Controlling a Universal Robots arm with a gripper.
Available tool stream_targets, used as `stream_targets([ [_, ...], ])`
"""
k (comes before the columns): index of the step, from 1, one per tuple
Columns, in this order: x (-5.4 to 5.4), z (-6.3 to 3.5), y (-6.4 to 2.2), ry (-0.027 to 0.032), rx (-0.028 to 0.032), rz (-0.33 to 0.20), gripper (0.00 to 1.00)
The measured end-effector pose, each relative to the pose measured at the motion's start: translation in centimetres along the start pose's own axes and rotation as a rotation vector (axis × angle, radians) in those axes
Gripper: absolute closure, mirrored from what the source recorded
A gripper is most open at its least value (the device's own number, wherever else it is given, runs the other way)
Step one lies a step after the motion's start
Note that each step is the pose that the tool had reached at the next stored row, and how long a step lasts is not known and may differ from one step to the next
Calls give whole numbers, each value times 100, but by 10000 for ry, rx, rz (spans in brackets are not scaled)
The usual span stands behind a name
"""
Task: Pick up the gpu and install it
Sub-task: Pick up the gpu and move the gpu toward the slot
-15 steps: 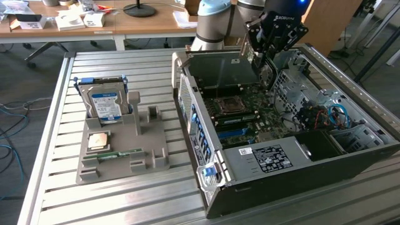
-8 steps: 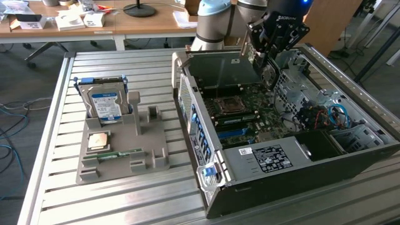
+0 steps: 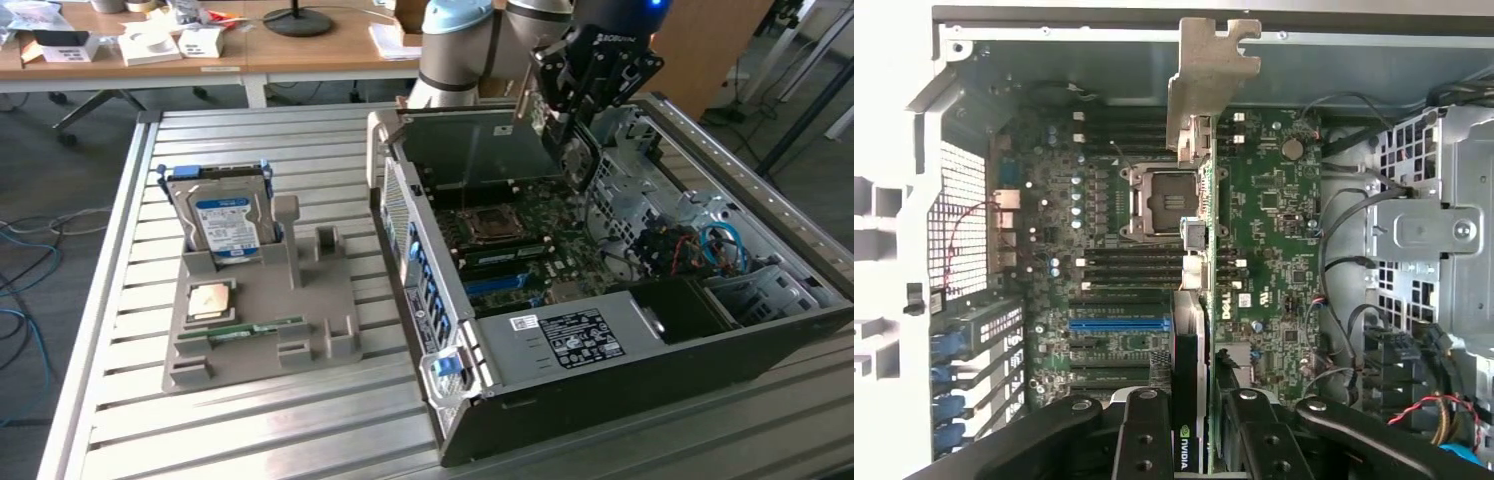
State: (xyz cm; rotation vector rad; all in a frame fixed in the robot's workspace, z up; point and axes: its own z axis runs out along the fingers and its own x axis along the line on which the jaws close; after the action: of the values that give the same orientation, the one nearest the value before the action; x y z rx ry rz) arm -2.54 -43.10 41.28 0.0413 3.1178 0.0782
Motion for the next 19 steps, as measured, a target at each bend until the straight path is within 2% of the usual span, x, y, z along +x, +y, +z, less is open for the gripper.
stream_targets([
  [11, -281, 6, 7, 0, 1, -1, 73],
  [16, -288, 7, 7, 0, 0, -1, 73],
  [19, -287, 46, 5, 0, -1, -1, 73],
])
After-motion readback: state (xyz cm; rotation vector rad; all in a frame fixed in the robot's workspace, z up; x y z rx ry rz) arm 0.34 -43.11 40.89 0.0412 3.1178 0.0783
